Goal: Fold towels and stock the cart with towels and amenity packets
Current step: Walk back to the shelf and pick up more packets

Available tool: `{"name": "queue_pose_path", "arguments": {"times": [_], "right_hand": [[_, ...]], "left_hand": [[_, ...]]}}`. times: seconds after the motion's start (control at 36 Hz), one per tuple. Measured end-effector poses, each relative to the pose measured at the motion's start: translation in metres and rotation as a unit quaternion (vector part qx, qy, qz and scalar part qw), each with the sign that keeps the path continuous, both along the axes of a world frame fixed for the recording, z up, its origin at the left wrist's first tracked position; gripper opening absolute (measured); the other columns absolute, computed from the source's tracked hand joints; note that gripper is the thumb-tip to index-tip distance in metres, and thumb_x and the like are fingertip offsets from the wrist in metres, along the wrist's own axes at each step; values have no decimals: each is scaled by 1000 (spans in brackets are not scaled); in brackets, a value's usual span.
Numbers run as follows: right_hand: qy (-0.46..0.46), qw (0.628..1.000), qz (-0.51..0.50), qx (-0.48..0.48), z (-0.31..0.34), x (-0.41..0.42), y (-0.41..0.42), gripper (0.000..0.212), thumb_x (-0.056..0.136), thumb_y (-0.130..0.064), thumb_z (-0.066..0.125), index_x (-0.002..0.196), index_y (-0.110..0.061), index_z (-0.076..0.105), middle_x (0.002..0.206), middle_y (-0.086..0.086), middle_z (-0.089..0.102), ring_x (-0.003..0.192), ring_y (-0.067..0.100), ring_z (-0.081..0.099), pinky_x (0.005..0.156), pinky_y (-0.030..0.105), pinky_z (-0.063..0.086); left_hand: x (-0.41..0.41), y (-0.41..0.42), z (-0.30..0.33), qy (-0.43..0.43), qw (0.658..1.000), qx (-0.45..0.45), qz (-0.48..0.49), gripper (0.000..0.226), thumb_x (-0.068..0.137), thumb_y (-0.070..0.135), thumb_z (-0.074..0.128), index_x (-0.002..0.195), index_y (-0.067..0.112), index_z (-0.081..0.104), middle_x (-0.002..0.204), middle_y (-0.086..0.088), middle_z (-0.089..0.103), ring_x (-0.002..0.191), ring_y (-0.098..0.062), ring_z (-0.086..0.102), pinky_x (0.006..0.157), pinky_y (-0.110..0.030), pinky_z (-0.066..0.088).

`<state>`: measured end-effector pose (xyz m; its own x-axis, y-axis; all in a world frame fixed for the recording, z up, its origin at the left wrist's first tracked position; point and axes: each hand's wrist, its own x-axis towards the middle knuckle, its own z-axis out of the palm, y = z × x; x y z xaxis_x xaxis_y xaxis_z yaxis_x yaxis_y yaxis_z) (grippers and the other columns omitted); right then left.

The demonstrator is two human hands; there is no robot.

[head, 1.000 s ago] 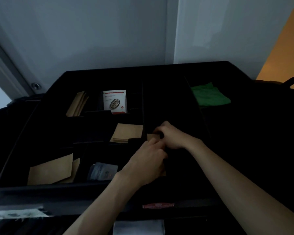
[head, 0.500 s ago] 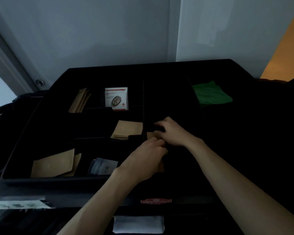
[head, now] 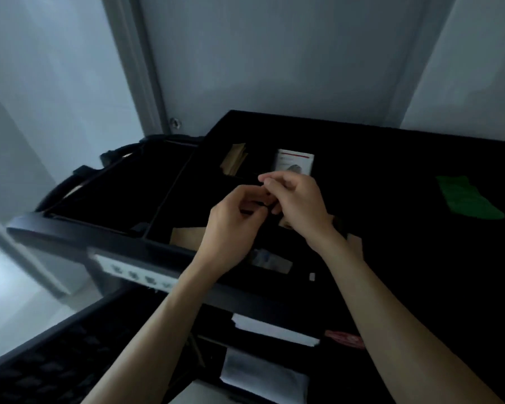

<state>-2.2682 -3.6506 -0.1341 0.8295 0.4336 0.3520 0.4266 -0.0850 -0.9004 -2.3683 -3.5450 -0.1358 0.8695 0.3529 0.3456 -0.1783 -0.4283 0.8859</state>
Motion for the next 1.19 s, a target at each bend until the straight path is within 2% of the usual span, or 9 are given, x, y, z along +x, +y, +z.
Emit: {"name": "queue_pose_path", "arguments": {"times": [0.14,0.22,0.33,0.47,0.56,0.67,0.97,1.08,1.19], "right_hand": [[21,998,59,5,-1,-60,78,17,94,-29,58,97,-29,75,88,-10,74,83,4,69,63,21,53],[25,995,91,-7,-8,-105,127,17,93,-29,59,98,-27,74,87,-10,74,84,6,70,69,25,57],[56,987,149,-1,-22,-166,192,15,93,-23,60,97,-24,74,85,-4,74,81,9,71,64,22,55],[69,973,219,-22,-34,-239,268,16,91,-23,60,100,-24,73,89,-2,75,82,12,71,65,22,55],[69,969,236,-19,-36,-266,299,16,92,-20,60,101,-22,73,90,-1,75,84,14,71,66,26,56],[77,960,268,-17,-35,-310,346,17,94,-15,60,105,-19,73,90,-2,76,82,13,72,65,25,56],[103,937,332,24,-22,-401,459,21,99,-16,57,114,-11,70,101,0,76,89,13,73,78,27,60],[135,925,353,47,-27,-419,503,19,99,-12,57,111,-12,72,97,-2,77,86,14,73,72,23,58],[158,918,359,64,-45,-428,550,18,99,-15,56,104,-20,73,92,-9,77,84,12,73,65,17,55]], "left_hand": [[-68,73,-10,-8,998,-47,49,29,92,7,61,113,25,70,104,13,74,100,-3,68,87,-30,55],[-120,120,-18,-8,995,-76,70,31,92,8,62,114,27,70,106,12,74,102,-6,69,89,-29,54],[-191,178,-29,-7,990,-100,103,32,92,8,62,117,27,69,108,11,74,102,-7,69,88,-26,51],[-278,243,-36,-31,971,-165,168,26,96,4,62,119,16,68,111,4,74,104,-15,70,98,-43,53],[-315,266,-35,-37,965,-179,189,25,96,14,63,121,17,68,116,5,73,109,-15,68,102,-44,51],[-367,303,-33,-77,948,-215,220,35,93,33,64,123,15,67,121,2,71,115,-18,65,102,-45,51],[-445,387,-24,-115,911,-229,324,33,100,32,53,125,14,66,121,1,71,115,-15,65,102,-42,51],[-469,419,-30,-123,893,-229,368,32,99,32,51,121,16,68,117,4,73,112,-15,67,97,-36,55],[-487,459,-37,-141,862,-234,426,28,101,29,51,117,16,68,114,2,73,107,-17,69,91,-35,57]]}}
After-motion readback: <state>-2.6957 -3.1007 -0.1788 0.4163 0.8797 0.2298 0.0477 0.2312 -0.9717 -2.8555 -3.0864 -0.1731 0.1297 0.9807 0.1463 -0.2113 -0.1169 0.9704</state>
